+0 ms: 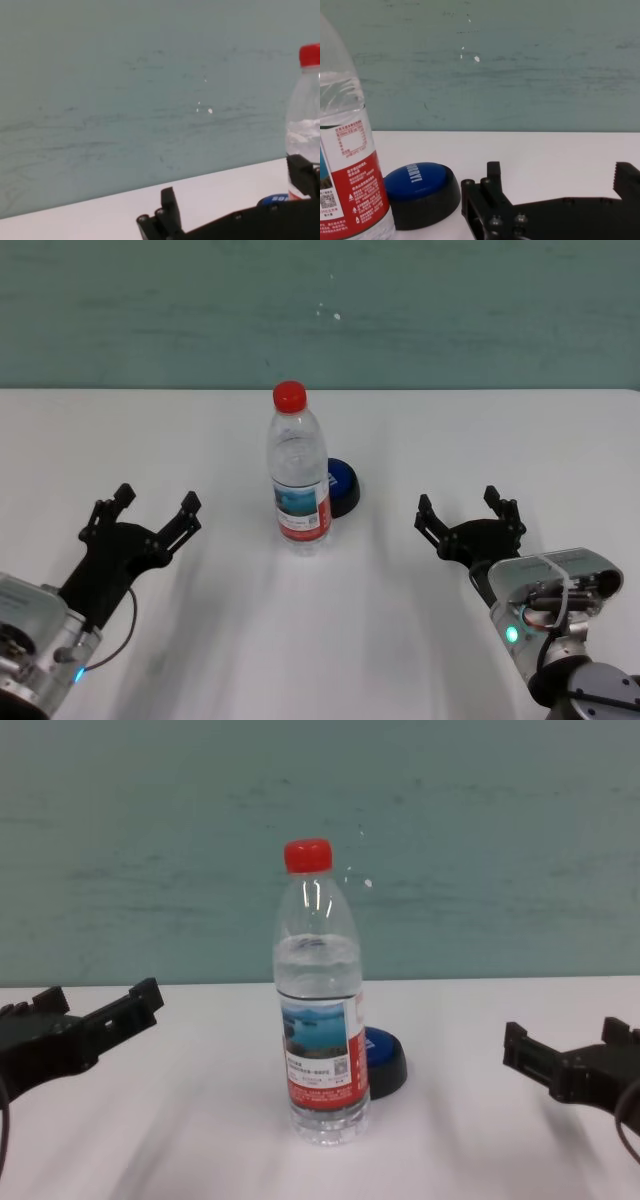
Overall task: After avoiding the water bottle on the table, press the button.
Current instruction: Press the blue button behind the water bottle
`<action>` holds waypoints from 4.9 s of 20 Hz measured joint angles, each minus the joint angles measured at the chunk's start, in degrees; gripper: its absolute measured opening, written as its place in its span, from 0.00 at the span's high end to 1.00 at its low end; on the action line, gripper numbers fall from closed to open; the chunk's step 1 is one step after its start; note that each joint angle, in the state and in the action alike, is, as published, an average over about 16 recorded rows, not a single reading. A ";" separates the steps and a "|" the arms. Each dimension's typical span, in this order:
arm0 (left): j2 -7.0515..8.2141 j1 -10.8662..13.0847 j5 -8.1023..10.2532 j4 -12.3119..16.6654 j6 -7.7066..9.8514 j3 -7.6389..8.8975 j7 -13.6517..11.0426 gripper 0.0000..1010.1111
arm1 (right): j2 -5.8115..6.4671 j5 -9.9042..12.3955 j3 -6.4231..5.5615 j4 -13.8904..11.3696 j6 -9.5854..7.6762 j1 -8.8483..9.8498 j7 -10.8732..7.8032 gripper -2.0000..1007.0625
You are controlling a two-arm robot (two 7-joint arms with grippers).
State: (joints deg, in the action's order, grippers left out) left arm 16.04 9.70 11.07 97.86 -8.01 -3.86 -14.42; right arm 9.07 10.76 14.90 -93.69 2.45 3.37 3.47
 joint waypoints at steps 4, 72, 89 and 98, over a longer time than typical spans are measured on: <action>0.01 0.02 -0.39 0.01 0.13 -0.33 0.18 0.00 | 0.00 0.00 0.00 0.00 0.00 0.00 0.00 0.00; -0.06 -0.04 -0.66 -0.16 -0.01 -0.45 0.36 0.00 | -3.13 -1.20 -1.15 23.60 -1.66 -23.37 -16.33 0.00; -0.06 -0.04 -0.65 -0.16 -0.01 -0.45 0.36 0.00 | -4.33 -1.23 1.04 32.32 -0.13 -29.59 -19.18 0.00; -0.06 -0.04 -0.65 -0.16 -0.01 -0.45 0.36 0.00 | -5.44 -1.14 2.10 37.85 0.83 -32.86 -20.31 0.00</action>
State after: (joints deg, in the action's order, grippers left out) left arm 15.97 9.66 10.42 97.70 -8.02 -4.31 -14.06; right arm 3.63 9.62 16.99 -55.84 3.28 -29.50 -16.84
